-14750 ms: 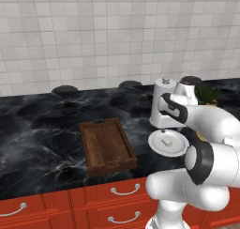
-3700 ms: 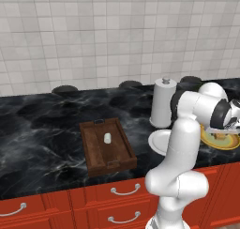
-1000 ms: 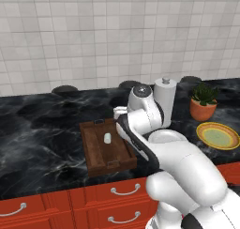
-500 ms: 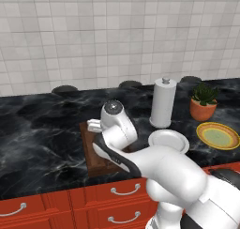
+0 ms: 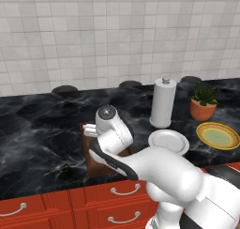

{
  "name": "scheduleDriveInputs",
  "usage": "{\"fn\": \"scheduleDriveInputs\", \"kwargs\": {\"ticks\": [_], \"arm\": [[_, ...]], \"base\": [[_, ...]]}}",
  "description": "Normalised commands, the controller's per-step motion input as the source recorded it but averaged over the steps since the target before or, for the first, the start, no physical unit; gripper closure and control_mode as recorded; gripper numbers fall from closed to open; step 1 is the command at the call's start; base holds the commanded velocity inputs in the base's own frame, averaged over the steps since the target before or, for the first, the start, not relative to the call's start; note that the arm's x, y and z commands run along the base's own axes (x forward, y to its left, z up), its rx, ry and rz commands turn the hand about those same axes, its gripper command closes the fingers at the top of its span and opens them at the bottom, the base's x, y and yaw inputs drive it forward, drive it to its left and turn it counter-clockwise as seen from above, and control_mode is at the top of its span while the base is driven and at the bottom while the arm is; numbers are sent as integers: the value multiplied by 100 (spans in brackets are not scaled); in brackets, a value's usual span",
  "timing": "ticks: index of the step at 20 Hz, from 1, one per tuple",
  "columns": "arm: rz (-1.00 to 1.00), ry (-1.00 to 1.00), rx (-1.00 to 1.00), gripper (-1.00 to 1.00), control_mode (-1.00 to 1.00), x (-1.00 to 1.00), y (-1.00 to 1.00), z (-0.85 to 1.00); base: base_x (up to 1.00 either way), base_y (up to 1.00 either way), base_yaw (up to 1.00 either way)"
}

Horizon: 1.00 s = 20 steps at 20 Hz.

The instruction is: Move the dessert items from the plates to the tray.

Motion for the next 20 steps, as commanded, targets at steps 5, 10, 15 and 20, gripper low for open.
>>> {"fn": "scheduleDriveInputs", "kwargs": {"ticks": [5,10,15,20], "arm": [[0,3,-5,100,-100,-1,12,-19],[0,1,-1,-100,-100,0,1,-6],[0,0,0,-100,-100,0,0,0],[0,0,0,-100,-100,0,0,1]], "base": [[0,0,0],[0,0,0],[0,0,0],[0,0,0]]}}
